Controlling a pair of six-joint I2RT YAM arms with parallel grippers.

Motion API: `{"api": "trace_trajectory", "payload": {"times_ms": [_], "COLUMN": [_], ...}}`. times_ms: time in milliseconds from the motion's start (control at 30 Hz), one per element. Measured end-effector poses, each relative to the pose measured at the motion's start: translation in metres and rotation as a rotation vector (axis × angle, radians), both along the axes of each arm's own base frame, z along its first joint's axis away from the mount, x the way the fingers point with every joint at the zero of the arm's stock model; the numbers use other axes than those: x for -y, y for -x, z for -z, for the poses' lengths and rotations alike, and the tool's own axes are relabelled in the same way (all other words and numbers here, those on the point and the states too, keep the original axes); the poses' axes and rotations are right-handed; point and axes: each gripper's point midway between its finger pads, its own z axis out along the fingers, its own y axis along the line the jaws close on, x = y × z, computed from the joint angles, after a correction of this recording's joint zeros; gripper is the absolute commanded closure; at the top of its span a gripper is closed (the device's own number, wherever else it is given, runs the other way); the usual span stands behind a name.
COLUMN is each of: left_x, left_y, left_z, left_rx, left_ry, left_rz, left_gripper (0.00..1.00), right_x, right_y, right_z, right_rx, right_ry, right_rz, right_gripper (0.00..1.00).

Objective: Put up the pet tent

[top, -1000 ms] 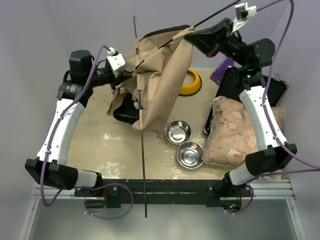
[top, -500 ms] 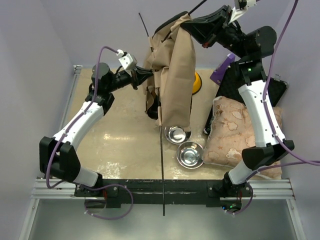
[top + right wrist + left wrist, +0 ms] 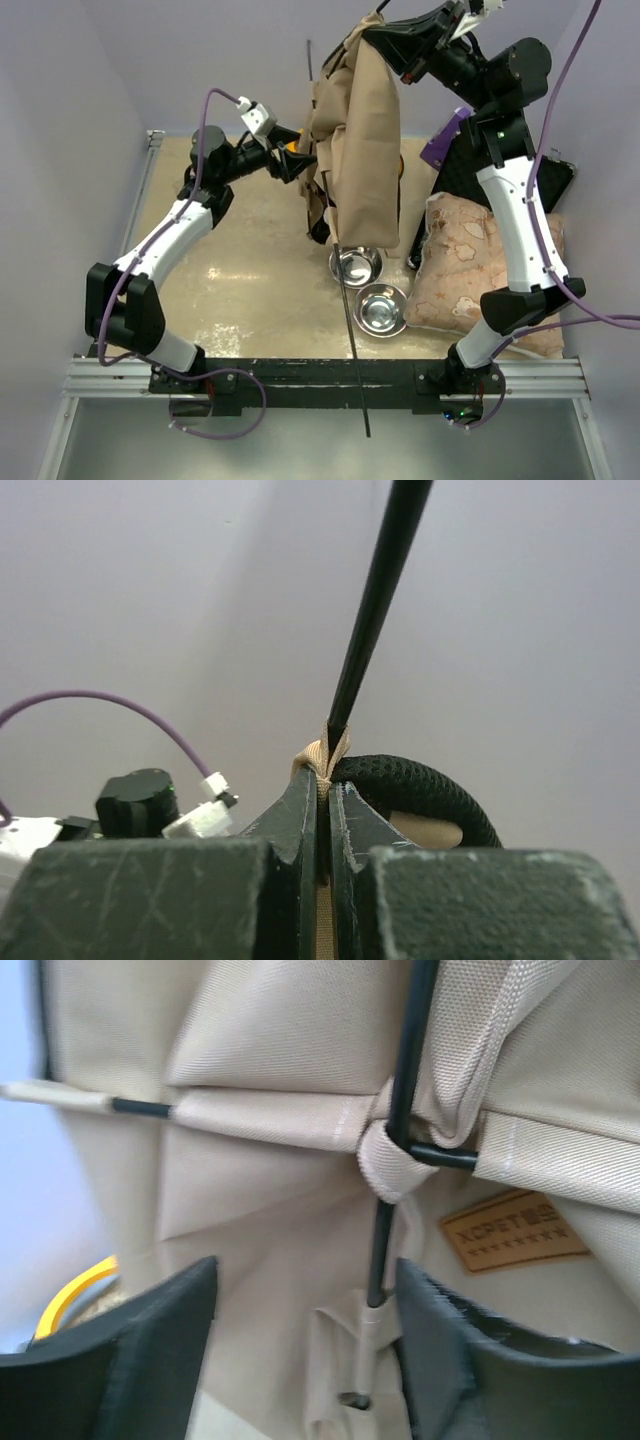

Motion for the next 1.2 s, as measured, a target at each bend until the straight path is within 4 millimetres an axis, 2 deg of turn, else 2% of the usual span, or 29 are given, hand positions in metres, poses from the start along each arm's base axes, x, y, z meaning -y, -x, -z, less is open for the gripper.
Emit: {"api": "trace_trajectory", "payload": {"times_ms": [100, 267, 433, 567, 833, 967, 1133, 1200], "left_x": [-0.009, -0.028, -0.044, -0.059, -0.124, -0.129, -0.130, -0.126], "left_y": [0.006, 0.022, 0.029, 0.027, 0.001, 0.000, 0.000, 0.004], "left_z": [-0.006, -0.024, -0.038, -0.039, -0.032, -0.037, -0.078, -0.083], "left_rx": [-0.006, 0.016, 0.045, 0.038, -0.037, -0.058, -0.013, -0.007], "left_ry": [0.000, 0.016, 0.026, 0.021, 0.038, 0.039, 0.054, 0.066], "left_rz": [-0.006, -0.012, -0.032, -0.066, -0.253, -0.284, -0.293, -0.270], "left_gripper": [0.01, 0.00, 0.00, 0.00, 0.00, 0.00, 0.00, 0.01], "right_x": [0.005, 0.014, 0.020, 0.024, 0.038, 0.043, 0.045, 0.045], "right_y": [-0.004, -0.008, -0.011, -0.016, -0.025, -0.024, -0.028, -0.029], "right_z": [-0.004, -0.014, -0.016, -0.014, -0.003, 0.001, 0.011, 0.016], "right_rx": [0.033, 0.112, 0.149, 0.179, 0.275, 0.333, 0.378, 0.392], "right_ry": [0.018, 0.035, 0.057, 0.088, 0.220, 0.297, 0.393, 0.426], "right_rz": [0.054, 0.148, 0.207, 0.251, 0.393, 0.442, 0.472, 0.479], "right_gripper": [1.00, 1.00, 1.00, 1.00, 1.00, 1.00, 1.00, 1.00]}}
